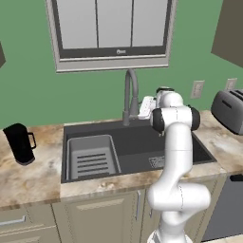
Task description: Turn on the sink faucet and place the jug under the water for a few seconds to fill it up.
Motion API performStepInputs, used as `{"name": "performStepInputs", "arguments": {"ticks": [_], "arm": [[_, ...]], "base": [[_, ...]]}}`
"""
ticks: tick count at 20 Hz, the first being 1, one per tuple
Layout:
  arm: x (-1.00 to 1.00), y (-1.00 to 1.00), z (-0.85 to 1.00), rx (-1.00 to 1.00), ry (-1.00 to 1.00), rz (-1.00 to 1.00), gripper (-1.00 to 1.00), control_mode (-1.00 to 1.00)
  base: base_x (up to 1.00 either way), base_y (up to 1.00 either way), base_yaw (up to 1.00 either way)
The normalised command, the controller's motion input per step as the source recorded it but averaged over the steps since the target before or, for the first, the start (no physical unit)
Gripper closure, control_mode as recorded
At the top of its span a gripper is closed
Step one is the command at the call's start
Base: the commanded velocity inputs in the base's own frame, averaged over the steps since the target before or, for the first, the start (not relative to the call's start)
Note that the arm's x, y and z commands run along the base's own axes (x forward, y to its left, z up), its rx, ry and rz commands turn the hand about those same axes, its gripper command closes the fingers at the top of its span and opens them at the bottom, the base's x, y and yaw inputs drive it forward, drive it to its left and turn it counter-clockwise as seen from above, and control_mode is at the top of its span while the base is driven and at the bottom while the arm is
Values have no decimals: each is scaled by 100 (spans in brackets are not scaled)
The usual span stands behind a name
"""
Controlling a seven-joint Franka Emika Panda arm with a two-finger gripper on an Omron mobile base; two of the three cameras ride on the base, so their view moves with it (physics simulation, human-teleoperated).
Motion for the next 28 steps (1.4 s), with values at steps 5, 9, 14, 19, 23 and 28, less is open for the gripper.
{"name": "performStepInputs", "arguments": {"ticks": [5,9,14,19,23,28], "arm": [[1,28,0,0,0,2,-100,-100],[-1,21,0,0,0,1,-100,-100],[2,18,0,0,0,0,-100,-100],[8,2,0,0,0,0,100,-100],[17,0,0,0,0,0,100,-100],[29,0,0,0,0,-1,100,-100]], "base": [[0,0,0],[0,0,0],[0,0,0],[0,0,0],[0,0,0],[0,0,0]]}}
